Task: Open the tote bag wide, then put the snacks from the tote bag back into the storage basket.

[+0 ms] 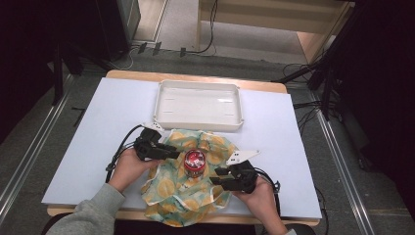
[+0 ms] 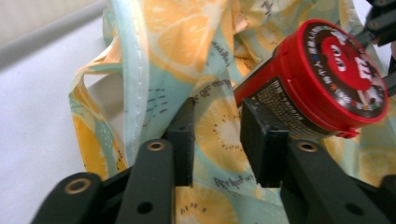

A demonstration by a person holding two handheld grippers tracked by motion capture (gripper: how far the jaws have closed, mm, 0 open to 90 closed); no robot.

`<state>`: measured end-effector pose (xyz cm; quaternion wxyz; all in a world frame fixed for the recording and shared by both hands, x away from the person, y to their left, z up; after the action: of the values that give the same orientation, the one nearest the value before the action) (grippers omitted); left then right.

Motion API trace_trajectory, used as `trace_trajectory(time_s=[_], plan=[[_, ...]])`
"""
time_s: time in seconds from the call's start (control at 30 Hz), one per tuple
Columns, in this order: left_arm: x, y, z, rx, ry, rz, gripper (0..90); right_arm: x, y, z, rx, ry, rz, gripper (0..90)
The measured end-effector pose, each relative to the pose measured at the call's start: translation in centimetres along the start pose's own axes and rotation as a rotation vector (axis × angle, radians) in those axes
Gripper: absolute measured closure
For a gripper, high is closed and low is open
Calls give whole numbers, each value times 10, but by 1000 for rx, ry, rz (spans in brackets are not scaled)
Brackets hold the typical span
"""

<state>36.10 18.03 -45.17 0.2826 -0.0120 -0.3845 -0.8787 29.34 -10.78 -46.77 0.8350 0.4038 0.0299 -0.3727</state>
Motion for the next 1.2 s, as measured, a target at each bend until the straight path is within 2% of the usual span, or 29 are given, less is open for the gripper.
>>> trace_trajectory(time_s=[0.27, 0.43, 1.07, 1.2], plan=[[5, 1, 7, 18, -1, -12, 532, 5, 1, 5, 5, 1, -35, 511], [7, 0, 12, 15, -1, -16, 422, 9, 2, 9, 17, -7, -51, 493], [22, -2, 16, 3, -14, -64, 371, 24, 3, 22, 61, -28, -99, 480], [26, -2, 17, 13, -27, -80, 358, 25, 3, 24, 67, -32, -108, 477]])
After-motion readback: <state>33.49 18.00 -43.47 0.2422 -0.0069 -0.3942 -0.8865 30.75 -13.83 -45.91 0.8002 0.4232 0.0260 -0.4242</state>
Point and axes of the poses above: each handheld gripper's, and its own axes: z roughly backward along the jaws, y roughly out of its top, x roughly to its right, the point moved 2 cm from there along -z, roughly forward along the jaws, and after that the axes turned 10 degrees about -z, right-handed, at the moved point
